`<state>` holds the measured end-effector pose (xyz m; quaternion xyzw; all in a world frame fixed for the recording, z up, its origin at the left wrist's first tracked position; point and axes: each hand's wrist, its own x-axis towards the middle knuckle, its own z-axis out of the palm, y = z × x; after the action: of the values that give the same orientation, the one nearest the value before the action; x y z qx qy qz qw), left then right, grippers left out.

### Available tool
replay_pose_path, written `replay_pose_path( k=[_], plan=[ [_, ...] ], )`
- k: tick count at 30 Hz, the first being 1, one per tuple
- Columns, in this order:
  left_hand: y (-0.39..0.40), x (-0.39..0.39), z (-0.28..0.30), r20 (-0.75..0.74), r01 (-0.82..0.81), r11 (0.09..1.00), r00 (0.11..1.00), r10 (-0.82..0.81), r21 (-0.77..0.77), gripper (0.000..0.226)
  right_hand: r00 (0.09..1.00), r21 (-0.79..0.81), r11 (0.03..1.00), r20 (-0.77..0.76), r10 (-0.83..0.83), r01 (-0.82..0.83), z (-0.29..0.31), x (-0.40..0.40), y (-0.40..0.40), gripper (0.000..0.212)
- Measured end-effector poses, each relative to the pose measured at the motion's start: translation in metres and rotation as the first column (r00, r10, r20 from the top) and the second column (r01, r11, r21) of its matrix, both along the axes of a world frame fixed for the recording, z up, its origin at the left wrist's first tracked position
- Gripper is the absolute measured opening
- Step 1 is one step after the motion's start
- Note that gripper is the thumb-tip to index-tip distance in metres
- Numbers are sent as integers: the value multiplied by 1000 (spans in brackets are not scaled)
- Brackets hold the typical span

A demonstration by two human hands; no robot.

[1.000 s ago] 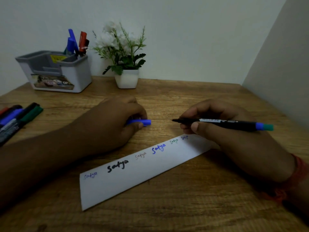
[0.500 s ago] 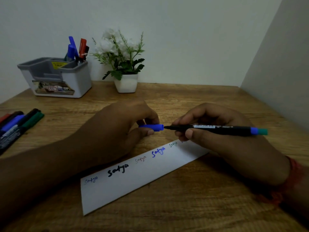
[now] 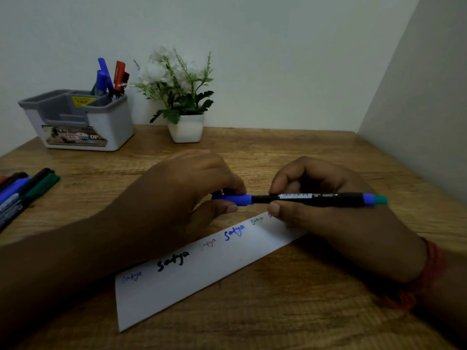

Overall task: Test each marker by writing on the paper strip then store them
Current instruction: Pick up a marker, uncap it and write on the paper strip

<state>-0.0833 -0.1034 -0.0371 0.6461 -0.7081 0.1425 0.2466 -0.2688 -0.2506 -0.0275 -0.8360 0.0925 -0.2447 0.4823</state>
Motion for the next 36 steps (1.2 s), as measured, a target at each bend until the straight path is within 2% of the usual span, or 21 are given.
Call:
replay_pose_path(
  k=[8, 15, 21, 25, 28, 31, 36],
  plan=[
    [1, -1, 3, 27, 14, 1000, 1000, -14, -16, 23, 989, 127, 982, 58, 134, -141, 1, -4, -2, 19],
    [1, -6, 0, 52, -23, 1000, 998, 22, 6, 9, 993, 83, 990, 39, 110, -113, -3, -4, 4, 19],
    [1, -10, 4, 54, -13, 999, 998, 15, -43, 12, 996, 48, 996, 50, 71, -73, -1, -1, 4, 15],
    [-1, -7, 11, 106, -31, 995, 994, 40, -90, 14, 996, 134, 989, 67, 50, -59, 2, 0, 1, 18],
    [4, -3, 11, 154, -51, 993, 986, 67, -110, 27, 995, 224, 974, 101, 12, -34, 2, 0, -3, 20],
    [10, 9, 11, 203, -179, 982, 961, 188, -63, 52, 985, 307, 952, 160, -61, 9, 4, 5, -7, 18],
    [14, 36, 12, 284, -439, 896, 868, 407, 59, 81, 999, 227, 973, 5, -53, 51, 16, 25, -5, 21]
  ],
)
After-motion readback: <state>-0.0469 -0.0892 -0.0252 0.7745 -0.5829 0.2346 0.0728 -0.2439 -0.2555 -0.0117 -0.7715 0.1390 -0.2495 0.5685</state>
